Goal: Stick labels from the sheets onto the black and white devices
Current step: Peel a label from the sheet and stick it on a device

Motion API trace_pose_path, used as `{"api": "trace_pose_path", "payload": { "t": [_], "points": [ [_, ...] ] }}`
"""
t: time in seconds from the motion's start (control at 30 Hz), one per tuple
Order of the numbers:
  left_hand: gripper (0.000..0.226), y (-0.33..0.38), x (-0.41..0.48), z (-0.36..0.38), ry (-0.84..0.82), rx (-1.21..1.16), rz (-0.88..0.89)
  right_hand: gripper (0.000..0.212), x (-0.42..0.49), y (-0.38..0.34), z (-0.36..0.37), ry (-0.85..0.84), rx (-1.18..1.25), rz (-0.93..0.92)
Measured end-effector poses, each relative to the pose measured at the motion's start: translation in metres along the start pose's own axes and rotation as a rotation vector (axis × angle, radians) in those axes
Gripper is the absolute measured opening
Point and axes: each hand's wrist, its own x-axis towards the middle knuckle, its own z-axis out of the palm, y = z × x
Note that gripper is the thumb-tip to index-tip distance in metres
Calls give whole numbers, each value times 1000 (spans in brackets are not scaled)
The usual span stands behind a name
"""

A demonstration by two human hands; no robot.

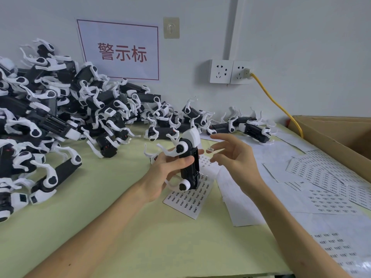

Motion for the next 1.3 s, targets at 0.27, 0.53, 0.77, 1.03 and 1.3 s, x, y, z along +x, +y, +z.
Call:
{"api": "trace_pose_path", "payload": {
  "t": [0.27, 0.53, 0.77, 1.03, 1.3],
  "points": [
    [37, -1, 0, 0, 3, -9, -5, 41, -2, 1, 1, -3, -96, -7],
    [41, -2, 0, 0, 14, -17, -38, 30, -2, 5, 3, -2, -168, -10],
    [37, -3, 2, -1, -14, -58, -37, 24, -1, 5, 4, -10, -213, -14],
    [36, -6, 3, -4, -17, -54, -16, 21, -2, 8, 4, -3, -219, -1],
    [52, -8, 4, -8, -2, -58, -30, 23, -4, 8, 6, 51, -370, -125]
  ]
}}
